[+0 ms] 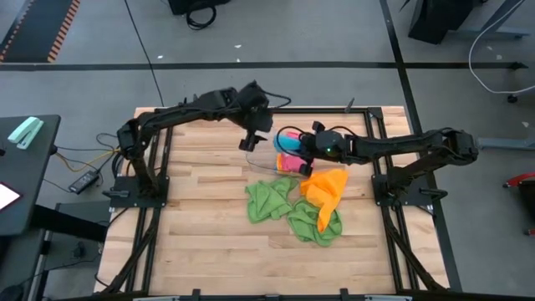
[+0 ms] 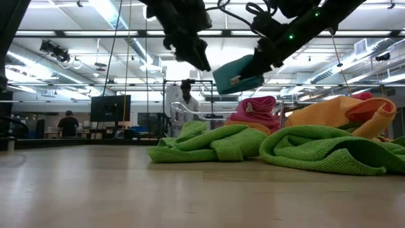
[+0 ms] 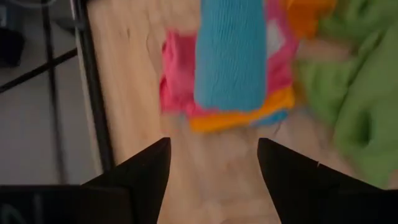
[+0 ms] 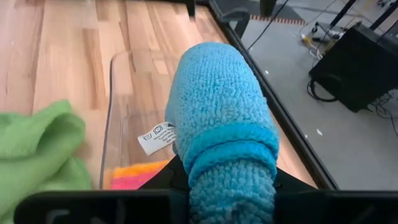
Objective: Fold microfiber towels
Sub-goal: Put the folded blue microfiber cloth into the transparent bin
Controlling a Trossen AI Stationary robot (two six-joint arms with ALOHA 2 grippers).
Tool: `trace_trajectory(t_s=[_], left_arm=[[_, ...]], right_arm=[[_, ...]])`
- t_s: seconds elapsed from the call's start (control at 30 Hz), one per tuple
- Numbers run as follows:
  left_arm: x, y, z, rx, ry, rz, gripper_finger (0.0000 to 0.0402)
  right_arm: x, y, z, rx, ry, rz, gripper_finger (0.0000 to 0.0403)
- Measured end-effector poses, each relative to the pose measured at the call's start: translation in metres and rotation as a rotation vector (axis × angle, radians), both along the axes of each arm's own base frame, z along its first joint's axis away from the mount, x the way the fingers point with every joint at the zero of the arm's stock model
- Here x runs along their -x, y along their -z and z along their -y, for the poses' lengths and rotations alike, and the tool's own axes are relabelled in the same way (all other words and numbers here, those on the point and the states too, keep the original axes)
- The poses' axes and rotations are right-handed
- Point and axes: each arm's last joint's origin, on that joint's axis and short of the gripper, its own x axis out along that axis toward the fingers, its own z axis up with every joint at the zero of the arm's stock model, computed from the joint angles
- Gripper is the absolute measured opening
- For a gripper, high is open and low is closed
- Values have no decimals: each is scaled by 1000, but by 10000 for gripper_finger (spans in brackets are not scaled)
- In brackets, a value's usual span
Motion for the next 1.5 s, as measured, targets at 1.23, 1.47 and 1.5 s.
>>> trace_trajectory(t_s=[1.23, 1.47, 1.5], left_arm=[[-49, 32, 21, 13, -48, 105, 232], [-49, 32, 21, 14, -48, 105, 170], [-49, 32, 21, 15, -47, 104, 162]], right_arm=[[-3, -6, 0, 65, -53, 30, 83], [-3, -5, 0, 51, -55, 30, 83], [-3, -5, 0, 48, -60, 31, 84]])
